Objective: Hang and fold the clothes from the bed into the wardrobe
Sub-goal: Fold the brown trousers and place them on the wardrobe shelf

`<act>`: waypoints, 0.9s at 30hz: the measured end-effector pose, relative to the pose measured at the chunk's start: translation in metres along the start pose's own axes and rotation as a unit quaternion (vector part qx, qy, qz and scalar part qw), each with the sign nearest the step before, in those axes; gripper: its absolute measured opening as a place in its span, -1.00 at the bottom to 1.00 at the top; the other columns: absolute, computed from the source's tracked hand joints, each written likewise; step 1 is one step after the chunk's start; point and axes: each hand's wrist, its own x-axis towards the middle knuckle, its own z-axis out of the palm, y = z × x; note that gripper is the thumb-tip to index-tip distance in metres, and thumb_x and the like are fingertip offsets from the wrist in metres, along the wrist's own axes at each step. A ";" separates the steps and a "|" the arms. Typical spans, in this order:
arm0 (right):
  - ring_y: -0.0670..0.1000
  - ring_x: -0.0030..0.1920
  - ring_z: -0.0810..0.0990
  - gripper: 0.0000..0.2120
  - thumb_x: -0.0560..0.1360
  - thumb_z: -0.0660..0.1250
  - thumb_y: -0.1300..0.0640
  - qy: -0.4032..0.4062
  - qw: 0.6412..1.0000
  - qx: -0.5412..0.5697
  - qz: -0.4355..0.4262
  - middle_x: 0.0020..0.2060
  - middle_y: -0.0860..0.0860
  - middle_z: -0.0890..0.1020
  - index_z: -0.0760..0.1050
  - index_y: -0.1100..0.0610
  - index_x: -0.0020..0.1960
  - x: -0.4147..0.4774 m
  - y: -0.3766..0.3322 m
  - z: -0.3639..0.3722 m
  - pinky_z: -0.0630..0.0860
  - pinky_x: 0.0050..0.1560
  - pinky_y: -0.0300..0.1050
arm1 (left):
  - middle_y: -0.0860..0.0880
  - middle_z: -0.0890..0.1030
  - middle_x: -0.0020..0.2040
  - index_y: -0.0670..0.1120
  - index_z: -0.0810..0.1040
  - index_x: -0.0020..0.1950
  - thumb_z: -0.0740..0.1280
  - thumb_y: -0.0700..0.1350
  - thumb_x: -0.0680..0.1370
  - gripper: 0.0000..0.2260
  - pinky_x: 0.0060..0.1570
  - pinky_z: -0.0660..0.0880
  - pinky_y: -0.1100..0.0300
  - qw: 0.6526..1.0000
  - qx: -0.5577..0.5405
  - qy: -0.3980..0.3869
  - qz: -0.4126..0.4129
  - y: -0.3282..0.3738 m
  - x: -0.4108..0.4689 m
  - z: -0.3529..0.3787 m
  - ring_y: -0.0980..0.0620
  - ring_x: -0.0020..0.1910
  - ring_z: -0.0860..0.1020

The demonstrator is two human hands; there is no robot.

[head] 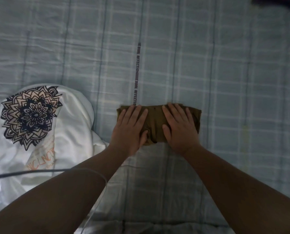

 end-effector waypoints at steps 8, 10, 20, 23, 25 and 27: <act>0.07 0.51 0.24 -0.53 0.62 0.17 0.07 0.124 0.961 0.226 0.101 0.49 0.09 0.35 0.28 0.12 0.52 -0.014 -0.001 -0.038 0.11 0.55 0.02 | -0.14 0.23 0.57 -0.08 0.25 0.56 0.20 0.05 0.60 -0.46 0.53 0.04 -0.18 0.986 -0.097 0.087 -0.108 0.018 -0.006 -0.042 -0.16 0.58 0.09; 0.07 0.45 0.31 -0.55 0.60 0.24 0.15 0.194 0.919 0.265 0.217 0.44 0.09 0.40 0.33 0.13 0.48 -0.028 0.002 -0.049 0.19 0.50 -0.05 | -0.14 0.32 0.50 -0.10 0.31 0.50 0.27 -0.01 0.58 -0.50 0.51 0.14 -0.11 0.936 -0.189 0.164 -0.248 0.025 -0.013 -0.061 -0.14 0.53 0.20; 0.16 0.33 0.48 -0.30 0.48 0.45 -0.08 0.045 0.811 0.413 0.412 0.35 0.13 0.48 0.26 0.16 0.47 -0.011 -0.007 -0.053 0.37 0.28 -0.08 | -0.11 0.52 0.17 -0.22 0.34 0.36 0.50 0.17 0.43 -0.29 0.05 0.53 0.07 0.715 -0.462 0.026 -0.524 0.029 0.008 -0.044 -0.09 0.07 0.54; 0.15 0.27 0.53 -0.29 0.44 0.51 -0.01 0.017 0.769 0.480 0.423 0.30 0.13 0.53 0.31 0.20 0.46 -0.005 0.003 -0.052 0.42 0.19 -0.14 | -0.11 0.63 0.10 -0.23 0.48 0.29 0.54 0.13 0.40 -0.38 -0.07 0.59 0.12 0.654 -0.556 0.020 -0.513 0.022 0.010 -0.047 -0.07 0.03 0.63; 0.15 0.17 0.61 -0.38 0.39 0.55 0.00 -0.010 0.745 0.526 0.410 0.21 0.15 0.61 0.46 0.21 0.36 -0.007 0.007 -0.053 0.51 0.19 -0.08 | -0.12 0.69 0.05 -0.21 0.55 0.23 0.54 0.08 0.42 -0.48 -0.14 0.61 0.11 0.609 -0.623 -0.015 -0.491 0.021 0.007 -0.055 -0.09 -0.02 0.68; 0.16 0.07 0.67 -0.37 0.30 0.61 0.02 -0.036 0.671 0.616 0.411 0.12 0.17 0.67 0.54 0.21 0.29 -0.015 0.006 -0.058 0.59 0.17 0.13 | -0.13 0.71 0.05 -0.20 0.55 0.25 0.52 0.01 0.46 -0.54 -0.13 0.63 0.07 0.565 -0.685 -0.042 -0.458 0.026 0.000 -0.066 -0.10 -0.01 0.70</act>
